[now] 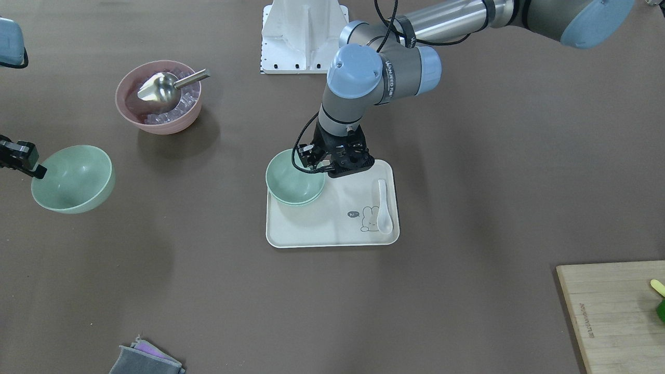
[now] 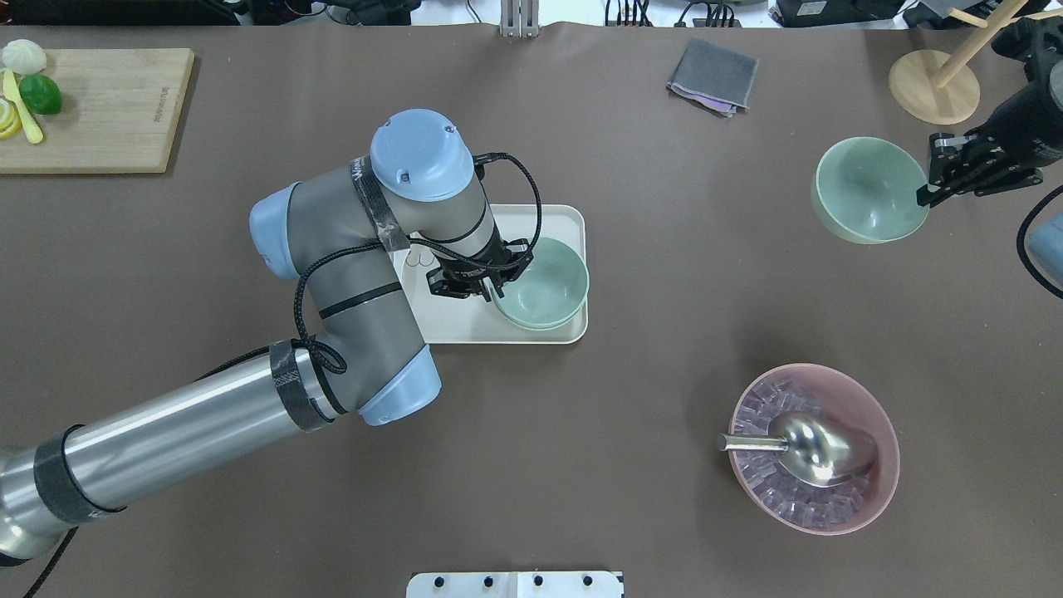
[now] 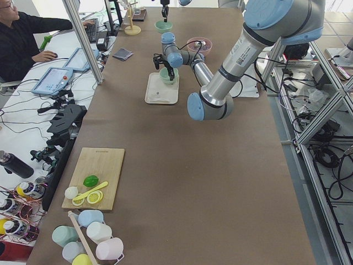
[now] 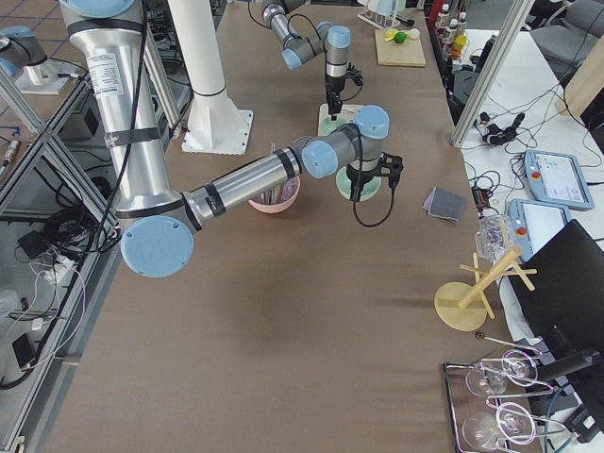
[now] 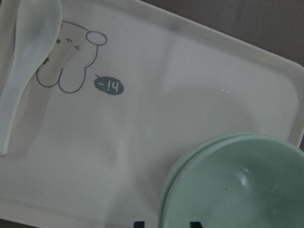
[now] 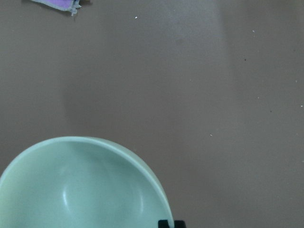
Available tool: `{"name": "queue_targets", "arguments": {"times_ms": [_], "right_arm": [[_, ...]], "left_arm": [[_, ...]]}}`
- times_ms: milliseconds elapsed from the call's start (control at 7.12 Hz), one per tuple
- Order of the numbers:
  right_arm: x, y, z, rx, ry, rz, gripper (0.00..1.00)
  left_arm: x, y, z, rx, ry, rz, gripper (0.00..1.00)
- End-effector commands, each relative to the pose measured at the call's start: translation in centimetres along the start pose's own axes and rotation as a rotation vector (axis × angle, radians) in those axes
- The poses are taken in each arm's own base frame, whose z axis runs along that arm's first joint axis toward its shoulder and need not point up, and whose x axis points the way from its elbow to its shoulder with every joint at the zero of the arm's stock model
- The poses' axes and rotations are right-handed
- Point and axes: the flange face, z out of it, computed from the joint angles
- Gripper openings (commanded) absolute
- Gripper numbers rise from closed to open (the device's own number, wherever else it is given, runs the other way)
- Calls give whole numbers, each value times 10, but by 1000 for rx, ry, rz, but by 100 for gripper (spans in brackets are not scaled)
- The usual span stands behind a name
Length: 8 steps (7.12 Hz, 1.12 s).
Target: Stack green bowls together
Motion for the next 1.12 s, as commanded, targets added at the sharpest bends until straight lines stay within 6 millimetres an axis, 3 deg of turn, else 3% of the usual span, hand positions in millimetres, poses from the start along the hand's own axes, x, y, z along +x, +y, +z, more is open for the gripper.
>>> {"name": "queue_targets", "arguments": {"times_ms": [0,281,562,702,983], "right_arm": [[-4,-1,-2,-3,-9,-5,0],[-19,-4,-13,-2,-28,-10,0],[-85,-13,-54,-23,-11,25,0],[-116,-11,-62,-35,-8,15,0],[-175,5,-41,-65,-11,10,0]], "left_arm": [[-3,-29,-54,-53,62,-25,98],[-40,-45,-84,-39,92,-34,98],[-85,-70,-99,5,75,12,98],[-111,-83,-116,32,61,67,98],[-159,-116,-147,86,19,145,98]]}}
